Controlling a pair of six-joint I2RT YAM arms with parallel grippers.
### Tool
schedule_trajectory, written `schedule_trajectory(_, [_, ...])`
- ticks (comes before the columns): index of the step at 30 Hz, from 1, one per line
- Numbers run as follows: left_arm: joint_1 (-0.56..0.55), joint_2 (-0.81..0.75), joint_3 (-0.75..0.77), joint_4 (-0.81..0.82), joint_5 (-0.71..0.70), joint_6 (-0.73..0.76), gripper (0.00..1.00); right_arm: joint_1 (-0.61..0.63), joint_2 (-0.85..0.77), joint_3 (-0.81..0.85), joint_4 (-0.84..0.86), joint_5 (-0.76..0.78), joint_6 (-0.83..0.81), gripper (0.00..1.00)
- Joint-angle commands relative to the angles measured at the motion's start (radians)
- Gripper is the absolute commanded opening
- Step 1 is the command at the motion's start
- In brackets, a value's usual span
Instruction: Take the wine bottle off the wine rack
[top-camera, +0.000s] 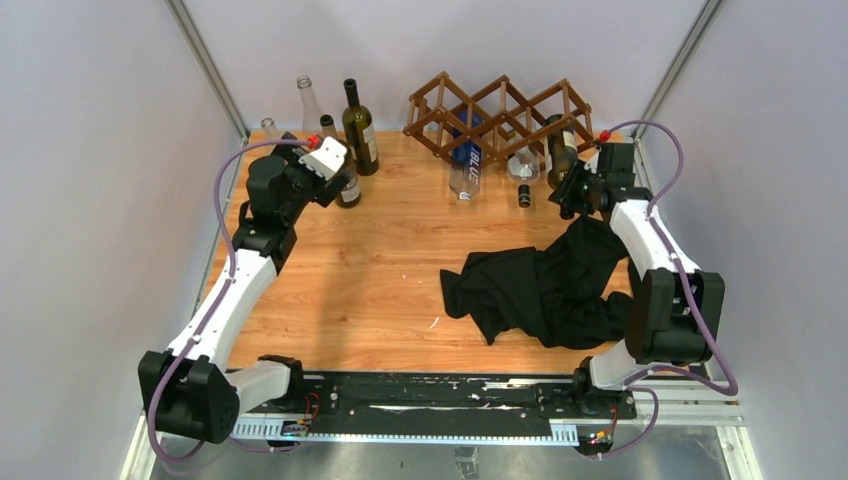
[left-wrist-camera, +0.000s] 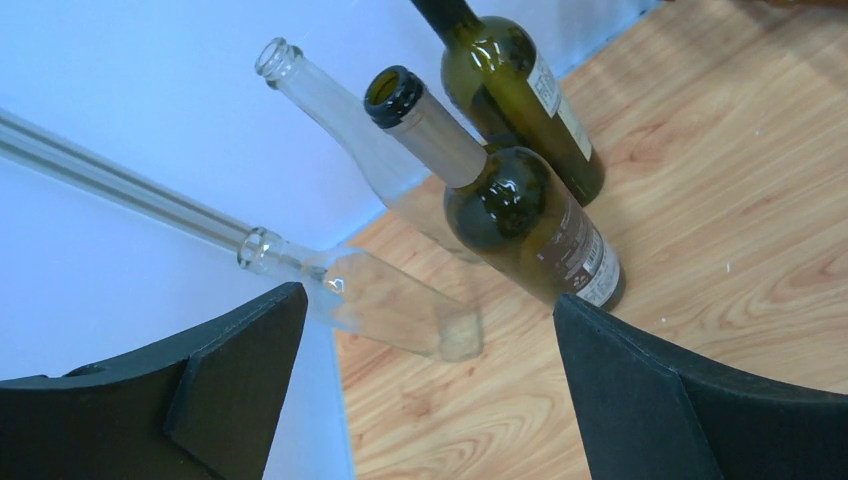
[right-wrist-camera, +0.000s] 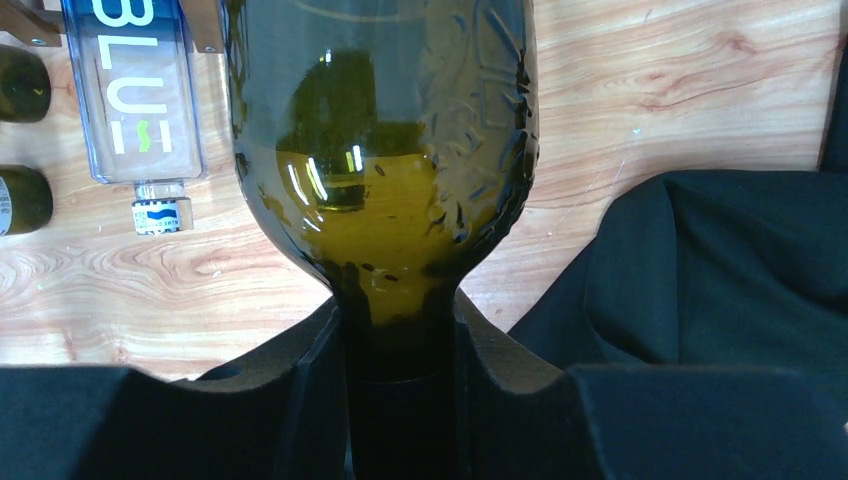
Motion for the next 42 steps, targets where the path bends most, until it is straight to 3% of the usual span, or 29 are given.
schedule_trajectory(1, [-0.036, -0.044, -0.053, 0.065, -0.030, 0.149, 1.00, -0.011, -0.051, -0.005, -0.002, 0.004, -0.003, 0.00])
schedule_trajectory(5, [-0.070, -0.070, -0.128, 0.158, -0.074, 0.241, 1.00, -0.009, -0.087, -0.001, -0.028, 0.005, -0.006, 0.00])
schedule_trajectory(9, [-0.070, -0.071, -0.109, 0.154, -0.103, 0.180, 1.00, -0.005, -0.156, -0.002, -0.063, 0.006, -0.008, 0.00])
schedule_trajectory(18, [-0.070, -0.080, -0.101, 0.096, -0.042, 0.209, 1.00, -0.003, -0.356, -0.089, -0.134, -0.008, 0.021, 0.00])
schedule_trajectory(27, [-0.070, -0.097, -0.117, 0.075, 0.037, 0.291, 1.00, 0.043, -0.521, -0.106, -0.314, -0.033, 0.093, 0.00])
schedule_trajectory(37, [-0.070, -0.147, -0.132, 0.061, 0.137, 0.390, 1.00, 0.255, -0.578, -0.053, -0.388, 0.092, 0.175, 0.00])
schedule_trajectory(40, [-0.070, -0.164, -0.089, -0.002, 0.192, 0.336, 1.00, 0.374, -0.548, -0.027, -0.377, 0.167, 0.187, 0.00])
schedule_trajectory(42, [-0.070, -0.168, -0.032, -0.143, 0.271, 0.324, 1.00, 0.443, -0.520, -0.005, -0.381, 0.211, 0.189, 0.00])
